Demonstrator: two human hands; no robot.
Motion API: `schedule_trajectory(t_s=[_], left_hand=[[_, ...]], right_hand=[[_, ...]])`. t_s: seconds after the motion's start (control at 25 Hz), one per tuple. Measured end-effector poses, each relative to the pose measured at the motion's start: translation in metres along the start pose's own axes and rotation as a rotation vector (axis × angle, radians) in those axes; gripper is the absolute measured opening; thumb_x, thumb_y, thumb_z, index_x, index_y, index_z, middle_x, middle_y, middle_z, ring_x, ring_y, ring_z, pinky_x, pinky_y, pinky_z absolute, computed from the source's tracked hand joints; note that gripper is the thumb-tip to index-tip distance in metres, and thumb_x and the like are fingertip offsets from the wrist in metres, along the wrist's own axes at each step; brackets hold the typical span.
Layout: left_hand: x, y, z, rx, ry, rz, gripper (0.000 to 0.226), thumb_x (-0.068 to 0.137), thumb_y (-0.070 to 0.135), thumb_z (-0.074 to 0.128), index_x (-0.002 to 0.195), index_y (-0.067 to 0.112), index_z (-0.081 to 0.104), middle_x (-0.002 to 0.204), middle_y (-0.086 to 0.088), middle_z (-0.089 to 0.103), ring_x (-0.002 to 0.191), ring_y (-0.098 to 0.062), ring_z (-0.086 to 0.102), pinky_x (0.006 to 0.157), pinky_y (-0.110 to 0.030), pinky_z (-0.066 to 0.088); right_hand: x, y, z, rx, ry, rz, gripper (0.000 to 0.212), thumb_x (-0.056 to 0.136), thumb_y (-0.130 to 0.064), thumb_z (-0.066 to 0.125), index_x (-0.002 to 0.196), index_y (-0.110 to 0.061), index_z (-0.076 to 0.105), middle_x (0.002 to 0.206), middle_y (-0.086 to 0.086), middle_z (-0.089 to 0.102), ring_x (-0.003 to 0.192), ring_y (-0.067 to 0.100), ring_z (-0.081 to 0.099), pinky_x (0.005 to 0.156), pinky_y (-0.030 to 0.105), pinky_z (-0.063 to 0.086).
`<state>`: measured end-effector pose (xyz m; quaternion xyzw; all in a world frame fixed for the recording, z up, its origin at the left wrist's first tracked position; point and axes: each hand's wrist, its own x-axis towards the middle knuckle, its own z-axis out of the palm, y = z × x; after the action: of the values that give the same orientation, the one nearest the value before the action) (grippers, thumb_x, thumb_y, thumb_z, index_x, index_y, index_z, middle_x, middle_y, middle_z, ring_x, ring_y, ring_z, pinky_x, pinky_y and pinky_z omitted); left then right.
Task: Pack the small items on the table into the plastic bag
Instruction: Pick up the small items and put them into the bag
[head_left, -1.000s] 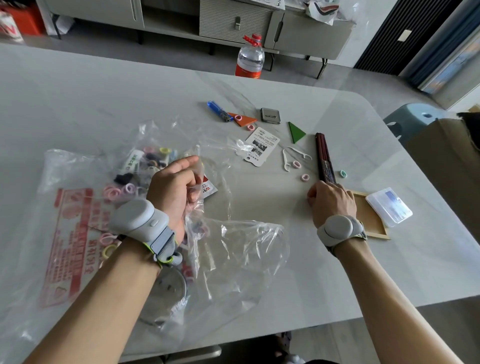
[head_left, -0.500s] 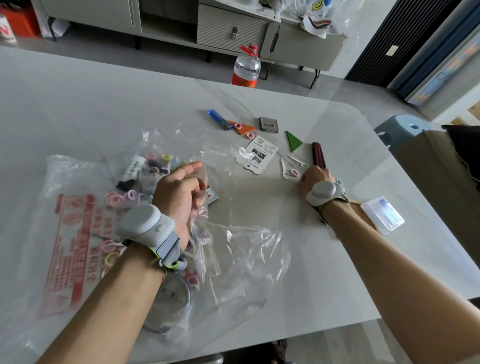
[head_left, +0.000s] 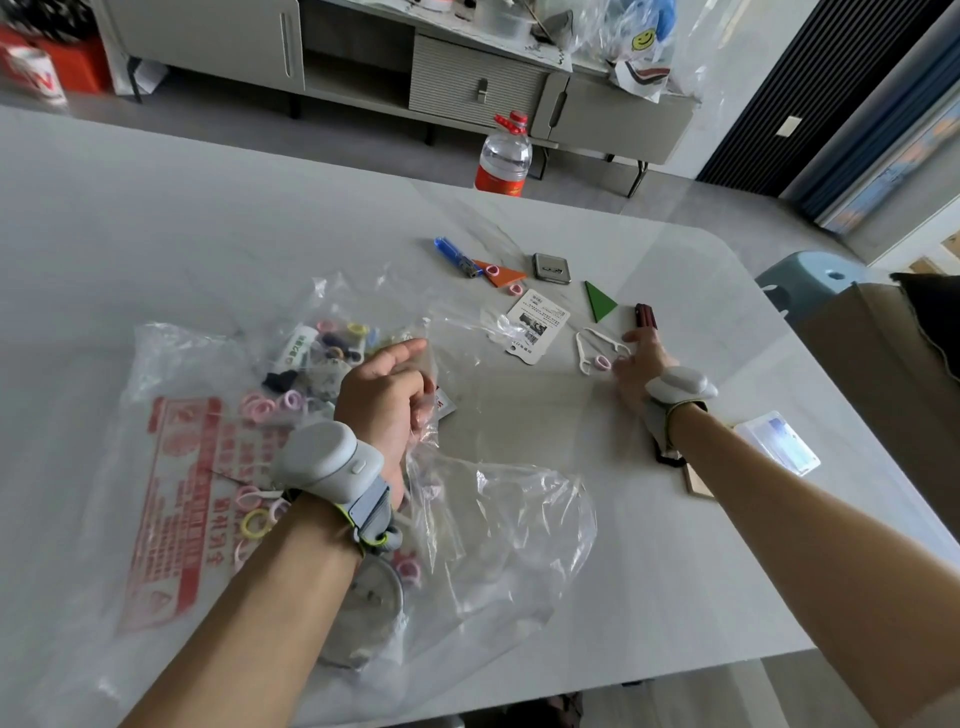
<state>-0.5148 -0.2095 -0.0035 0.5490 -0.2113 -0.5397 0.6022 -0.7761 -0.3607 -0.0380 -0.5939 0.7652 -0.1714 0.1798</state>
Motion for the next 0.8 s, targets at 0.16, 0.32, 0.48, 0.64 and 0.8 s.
schedule_trajectory(t_s=[0.16,0.32,0.48,0.64,0.8], left_hand=[[0.002,0.0,-0.001,-0.001,0.021,0.009,0.049,0.08,-0.015,0.034,0.114,0.007,0.06,0.063,-0.008,0.046,0.031,-0.005,0.031,0.032,-0.01,0.018],[0.003,0.0,-0.003,0.027,0.017,0.005,0.049,0.08,-0.014,0.034,0.115,0.007,0.06,0.064,-0.008,0.047,0.032,-0.005,0.032,0.032,-0.011,0.018],[0.002,0.002,-0.002,0.015,0.024,0.012,0.048,0.079,-0.015,0.035,0.114,0.007,0.06,0.064,-0.007,0.048,0.032,-0.006,0.032,0.033,-0.011,0.018],[0.0,0.002,-0.005,0.012,0.024,0.031,0.047,0.079,-0.015,0.035,0.112,0.008,0.06,0.067,-0.007,0.051,0.033,-0.005,0.033,0.033,-0.013,0.02],[-0.003,0.003,-0.006,0.025,0.006,0.025,0.048,0.079,-0.015,0.036,0.112,0.009,0.061,0.064,-0.005,0.049,0.034,-0.005,0.033,0.035,-0.012,0.021]], right_hand=[[0.018,-0.006,-0.002,-0.174,-0.111,-0.032,0.025,0.087,-0.016,0.055,0.112,-0.014,0.06,0.099,0.011,0.061,0.097,0.03,0.06,0.079,0.03,0.042],[0.011,-0.009,0.012,-0.455,-0.111,-0.058,0.024,0.088,-0.017,0.057,0.108,-0.009,0.067,0.118,0.015,0.06,0.108,0.034,0.059,0.087,0.032,0.047],[-0.005,-0.009,0.008,-0.381,-0.082,-0.012,0.02,0.09,-0.013,0.054,0.103,-0.006,0.067,0.109,0.014,0.059,0.104,0.036,0.059,0.08,0.032,0.045],[-0.062,-0.018,0.009,0.355,-0.182,-0.002,0.03,0.089,0.0,0.055,0.065,-0.016,0.062,0.067,0.007,0.059,0.058,0.022,0.054,0.059,0.03,0.047],[-0.128,-0.06,0.03,0.487,-0.523,-0.149,0.025,0.088,0.002,0.058,0.069,-0.014,0.062,0.064,0.006,0.058,0.056,0.018,0.049,0.058,0.027,0.044]])
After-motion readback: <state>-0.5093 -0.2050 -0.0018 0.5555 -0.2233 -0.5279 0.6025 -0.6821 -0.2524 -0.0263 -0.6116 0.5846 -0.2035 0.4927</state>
